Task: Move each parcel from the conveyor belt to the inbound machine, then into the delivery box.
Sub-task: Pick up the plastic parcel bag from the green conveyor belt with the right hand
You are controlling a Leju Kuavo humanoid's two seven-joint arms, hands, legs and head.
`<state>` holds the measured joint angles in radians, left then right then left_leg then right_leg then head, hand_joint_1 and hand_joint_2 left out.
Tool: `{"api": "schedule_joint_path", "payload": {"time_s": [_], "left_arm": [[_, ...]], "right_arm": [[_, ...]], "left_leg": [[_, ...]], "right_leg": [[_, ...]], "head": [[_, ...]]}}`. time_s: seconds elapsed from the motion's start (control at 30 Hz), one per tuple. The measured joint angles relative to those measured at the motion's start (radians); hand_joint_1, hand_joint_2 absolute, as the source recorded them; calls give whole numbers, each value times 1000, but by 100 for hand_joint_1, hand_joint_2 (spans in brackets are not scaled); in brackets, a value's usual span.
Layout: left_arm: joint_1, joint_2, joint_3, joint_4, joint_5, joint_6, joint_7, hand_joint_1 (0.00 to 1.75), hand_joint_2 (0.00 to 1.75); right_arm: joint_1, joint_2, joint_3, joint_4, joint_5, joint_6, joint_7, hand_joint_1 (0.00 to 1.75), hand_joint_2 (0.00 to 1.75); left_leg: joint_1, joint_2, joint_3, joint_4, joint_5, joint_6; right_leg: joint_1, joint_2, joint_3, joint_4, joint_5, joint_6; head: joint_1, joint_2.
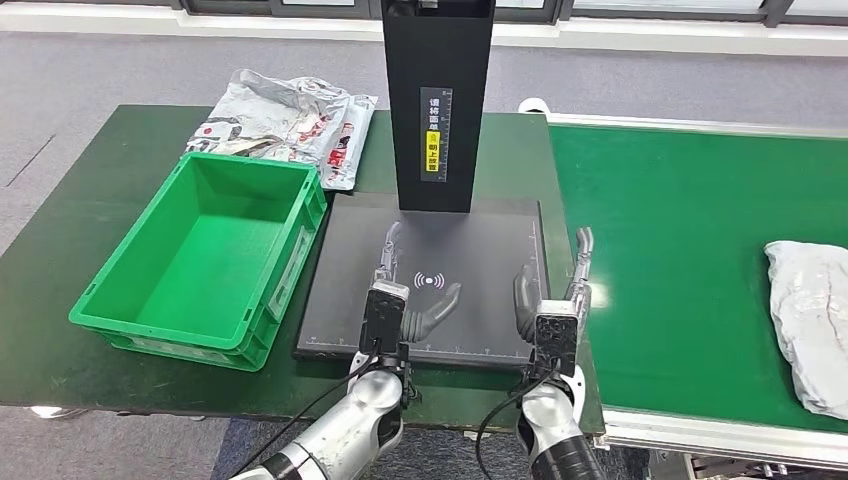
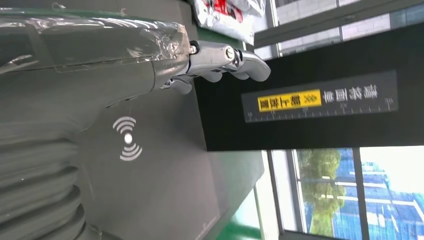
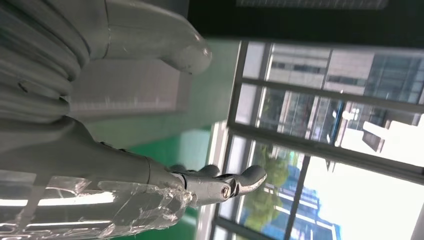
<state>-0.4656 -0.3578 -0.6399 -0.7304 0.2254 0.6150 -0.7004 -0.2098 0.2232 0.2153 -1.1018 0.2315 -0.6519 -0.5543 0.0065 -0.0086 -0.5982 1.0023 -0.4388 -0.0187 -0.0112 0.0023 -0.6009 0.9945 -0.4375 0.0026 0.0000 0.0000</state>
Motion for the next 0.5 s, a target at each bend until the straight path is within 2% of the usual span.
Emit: {"api": "schedule_joint_path", "payload": {"time_s": [0.33,0.5], "left_arm": [[0,0,39,6,-16,-9,0,0,175],[3,0,68,12,-20,-98,1,0,175]], "right_arm": [[-12,-16,-38,21,24,2,10,0,175],[-16,-36,-75,34,153,-29,80,0,175]], "left_leg": [[0,0,0,0,0,0],[0,0,0,0,0,0]], "right_leg": [[0,0,0,0,0,0],[0,0,0,0,0,0]], "head": [[0,0],[0,0]]}}
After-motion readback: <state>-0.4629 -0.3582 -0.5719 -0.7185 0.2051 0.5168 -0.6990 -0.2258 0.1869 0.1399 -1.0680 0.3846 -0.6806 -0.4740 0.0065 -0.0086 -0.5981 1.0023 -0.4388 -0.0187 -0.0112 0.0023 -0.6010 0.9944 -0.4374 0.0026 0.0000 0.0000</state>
